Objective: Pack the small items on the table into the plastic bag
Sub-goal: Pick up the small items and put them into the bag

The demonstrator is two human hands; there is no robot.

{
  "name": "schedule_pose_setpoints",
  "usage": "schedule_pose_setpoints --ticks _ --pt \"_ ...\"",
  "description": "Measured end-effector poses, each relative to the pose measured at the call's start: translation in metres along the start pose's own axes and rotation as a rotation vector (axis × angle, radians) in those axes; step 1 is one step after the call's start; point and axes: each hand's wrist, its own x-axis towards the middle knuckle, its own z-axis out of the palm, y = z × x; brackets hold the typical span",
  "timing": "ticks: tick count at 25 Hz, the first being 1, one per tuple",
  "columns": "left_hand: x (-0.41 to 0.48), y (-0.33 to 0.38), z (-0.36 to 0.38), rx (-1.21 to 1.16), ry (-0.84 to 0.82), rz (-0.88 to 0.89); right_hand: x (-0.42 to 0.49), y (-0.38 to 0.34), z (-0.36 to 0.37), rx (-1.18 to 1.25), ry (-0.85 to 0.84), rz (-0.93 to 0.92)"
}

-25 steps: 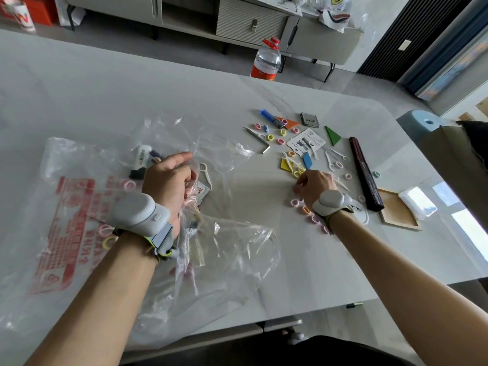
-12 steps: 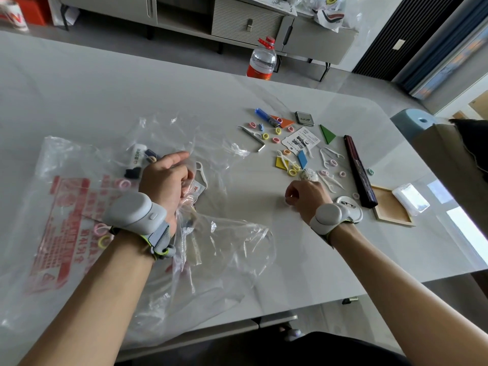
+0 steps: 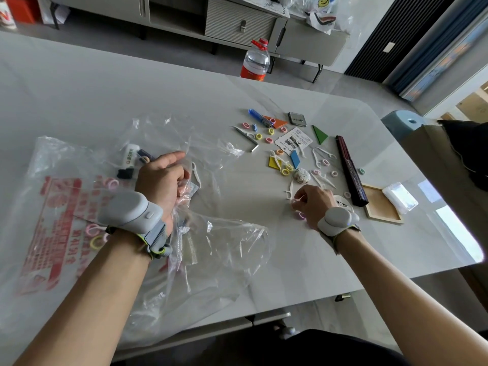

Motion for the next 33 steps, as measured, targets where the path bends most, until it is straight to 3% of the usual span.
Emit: schedule_pose_setpoints --ticks 5,8,10,13,17,19,21,23,27,33 --pt "-0.001 0.001 -0.001 -0.003 0.006 -0.003 0.007 -0.003 0.007 -0.226 -0.054 -0.035" --pt "0.001 0.001 -0.002 -0.008 0.006 -0.007 -0.001 -0.015 0.008 -0.206 0.014 -0.09" --pt "0.001 0.002 -0.003 0.0 0.016 0.0 -0.011 -0.04 0.012 0.113 -0.053 -0.129" --pt "0.001 0.002 -0.003 -0.006 0.029 -0.003 -0.022 -0.106 0.021 0.659 -0.288 -0.184" --pt "0.002 0.004 -0.004 0.005 0.011 -0.03 -0.021 -0.171 0.031 0.979 -0.358 -0.187" --pt "0.005 0.004 -0.005 0.017 0.014 -0.018 -0.02 -0.167 0.036 0.839 -0.266 -0.219" --pt "0.006 0.002 -0.004 0.004 0.027 0.001 -0.023 -0.144 0.036 0.446 -0.123 -0.249" --pt "0.006 -0.001 -0.002 -0.024 0.03 -0.002 -0.032 -0.128 0.036 0.245 -0.098 -0.188" --pt "0.007 -0.005 0.0 -0.049 0.019 -0.005 -0.046 -0.134 0.053 0.29 -0.227 -0.142" --pt "0.0 -0.014 0.021 -0.021 -0.012 0.017 -0.048 -0.111 0.048 0.423 -0.164 -0.14"
